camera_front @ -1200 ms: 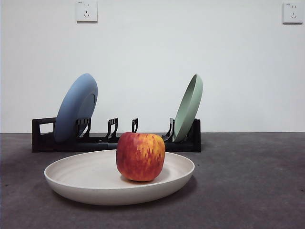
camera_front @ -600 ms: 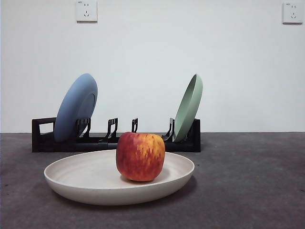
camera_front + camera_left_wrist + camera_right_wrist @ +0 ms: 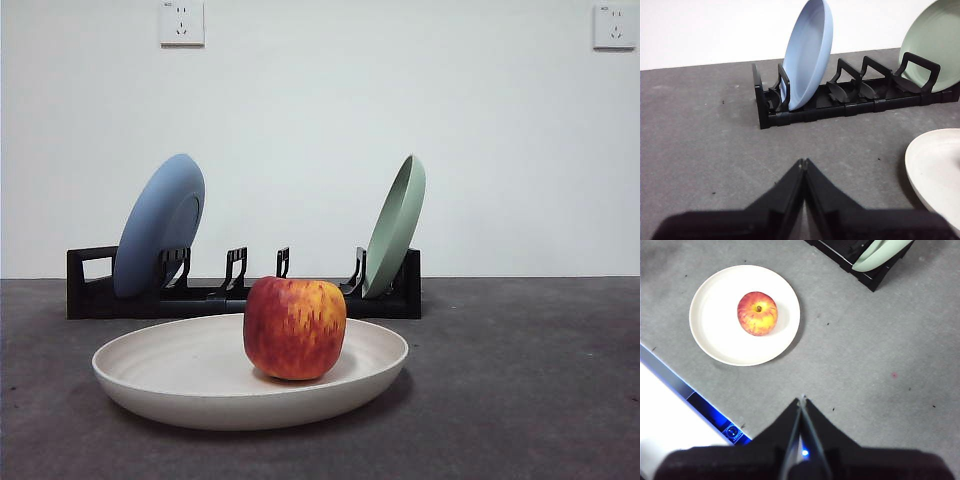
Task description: Take the yellow plate from the plate rack,put the plate on the table,take the apple from the table,put the apple in the plate
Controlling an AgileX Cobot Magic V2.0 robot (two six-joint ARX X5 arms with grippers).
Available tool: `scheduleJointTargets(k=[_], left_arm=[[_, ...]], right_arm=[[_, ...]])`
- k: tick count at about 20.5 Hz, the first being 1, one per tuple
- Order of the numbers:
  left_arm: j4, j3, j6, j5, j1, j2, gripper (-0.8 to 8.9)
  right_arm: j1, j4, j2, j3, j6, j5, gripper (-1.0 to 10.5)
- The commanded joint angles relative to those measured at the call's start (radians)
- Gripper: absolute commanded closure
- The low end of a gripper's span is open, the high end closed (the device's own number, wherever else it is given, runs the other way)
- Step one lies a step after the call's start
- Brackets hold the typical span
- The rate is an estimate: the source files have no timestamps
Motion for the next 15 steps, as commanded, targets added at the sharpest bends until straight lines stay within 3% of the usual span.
scheduleJointTargets(k=[1,11,12,13,15], left_arm=[[0.007,-0.01,-0.014,0.0,0.003,0.012,8.16],[0.007,-0.01,-0.014,-0.001,0.003,0.045,8.16],[0.007,-0.01,-0.014,-0.001,0.003,0.05,8.16],[0.007,-0.01,-0.014,-0.001,0.003,0.052,8.16],[0.007,-0.01,-0.014,-0.001,0.003,0.056,8.16]], right_arm=[[0.002,-0.023,0.002,0.0,0.006,0.004,9.5],[-0.002,-0.02,-0.006,0.0,0.006,0.008,9.5],[-0.016,-0.017,-0.031,0.0,-0.005,0.015,9.5],[-0.036,0.016,-0.052,0.0,-0.071,0.022,9.5],[-0.103,0.135,-0.122,-0.003,-0.08,0.007,9.5]])
